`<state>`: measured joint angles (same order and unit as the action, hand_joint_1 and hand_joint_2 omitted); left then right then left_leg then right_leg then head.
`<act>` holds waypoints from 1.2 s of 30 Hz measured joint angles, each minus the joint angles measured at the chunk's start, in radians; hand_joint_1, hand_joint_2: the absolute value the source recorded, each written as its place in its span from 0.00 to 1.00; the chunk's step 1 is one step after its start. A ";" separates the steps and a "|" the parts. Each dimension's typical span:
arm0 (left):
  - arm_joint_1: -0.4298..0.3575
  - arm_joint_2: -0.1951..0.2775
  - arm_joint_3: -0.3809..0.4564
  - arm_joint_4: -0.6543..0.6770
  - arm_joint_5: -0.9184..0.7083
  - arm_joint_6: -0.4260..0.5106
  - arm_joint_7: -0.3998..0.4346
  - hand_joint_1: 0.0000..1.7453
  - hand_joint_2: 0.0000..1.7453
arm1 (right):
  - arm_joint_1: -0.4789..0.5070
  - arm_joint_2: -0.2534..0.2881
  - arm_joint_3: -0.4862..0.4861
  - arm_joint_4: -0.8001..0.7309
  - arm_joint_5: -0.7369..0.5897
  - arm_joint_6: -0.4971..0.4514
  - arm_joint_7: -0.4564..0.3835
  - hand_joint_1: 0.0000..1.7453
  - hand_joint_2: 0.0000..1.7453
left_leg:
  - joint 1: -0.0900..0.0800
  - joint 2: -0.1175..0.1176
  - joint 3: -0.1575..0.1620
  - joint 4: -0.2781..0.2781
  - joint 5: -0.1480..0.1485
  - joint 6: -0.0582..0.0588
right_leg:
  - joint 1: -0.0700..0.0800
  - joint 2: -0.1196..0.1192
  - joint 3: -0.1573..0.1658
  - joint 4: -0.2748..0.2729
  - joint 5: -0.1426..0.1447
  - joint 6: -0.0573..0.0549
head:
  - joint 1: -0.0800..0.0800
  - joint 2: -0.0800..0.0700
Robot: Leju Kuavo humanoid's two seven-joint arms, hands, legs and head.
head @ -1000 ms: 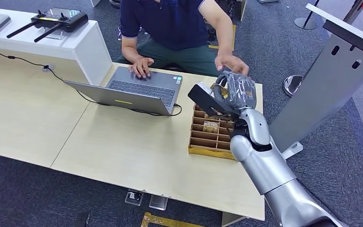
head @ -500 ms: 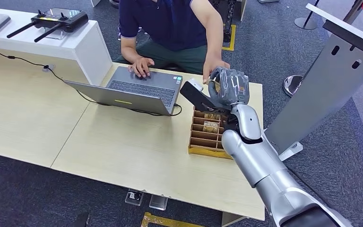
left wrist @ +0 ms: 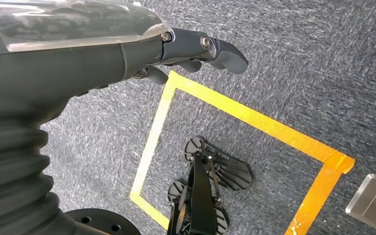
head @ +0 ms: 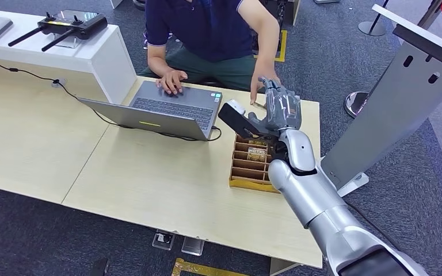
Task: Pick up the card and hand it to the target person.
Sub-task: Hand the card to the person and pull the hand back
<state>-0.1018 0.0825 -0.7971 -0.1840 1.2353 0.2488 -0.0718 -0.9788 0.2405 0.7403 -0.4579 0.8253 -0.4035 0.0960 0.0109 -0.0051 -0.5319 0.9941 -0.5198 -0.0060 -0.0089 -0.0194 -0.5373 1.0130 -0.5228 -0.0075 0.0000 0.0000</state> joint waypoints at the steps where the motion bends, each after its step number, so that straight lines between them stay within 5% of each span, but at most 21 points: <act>1: 0.000 0.000 0.001 0.000 0.001 0.001 0.000 0.00 0.00 | 0.003 -0.003 -0.008 -0.010 -0.011 -0.002 -0.008 0.00 1.00 | 0.000 0.001 0.000 0.000 0.000 0.000 | 0.000 0.000 0.000 0.000 0.000 0.000 | 0.000 0.000; 8: 0.000 0.001 0.016 0.001 0.019 0.013 0.011 0.00 0.00 | 0.079 -0.054 -0.104 -0.212 -0.224 0.049 -0.101 0.00 1.00 | 0.000 0.001 0.000 0.001 -0.001 0.000 | 0.000 0.001 0.000 0.001 0.000 0.000 | 0.000 0.000; 15: 0.001 0.003 0.030 0.000 0.035 0.015 0.012 0.00 0.00 | 0.259 -0.208 -0.154 -0.588 -0.597 0.187 -0.066 0.00 1.00 | 0.000 0.000 0.000 0.000 0.000 0.000 | 0.000 0.000 0.000 0.000 0.000 0.000 | 0.000 0.000; 22: 0.001 0.007 0.033 0.000 0.040 0.021 0.011 0.00 0.00 | 0.490 -0.340 -0.233 -0.899 -0.818 0.224 -0.086 0.00 1.00 | 0.000 0.000 0.000 0.000 0.000 0.000 | 0.000 0.000 0.000 0.000 0.000 0.000 | 0.000 0.000; 36: 0.002 0.005 0.057 0.001 0.065 0.036 0.008 0.00 0.00 | 0.810 -0.388 -0.379 -1.103 -0.949 0.273 -0.200 0.00 1.00 | 0.000 0.001 0.001 0.000 0.000 0.000 | 0.000 0.001 0.000 0.000 0.000 0.000 | 0.000 0.000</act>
<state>-0.1003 0.0871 -0.7399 -0.1826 1.3000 0.2848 -0.0640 -0.1688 -0.1475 0.3613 -1.5604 -0.1235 -0.1303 -0.1042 0.0106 -0.0037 -0.5311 0.9938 -0.5201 -0.0061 -0.0092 -0.0181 -0.5373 1.0131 -0.5228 -0.0075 0.0000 0.0000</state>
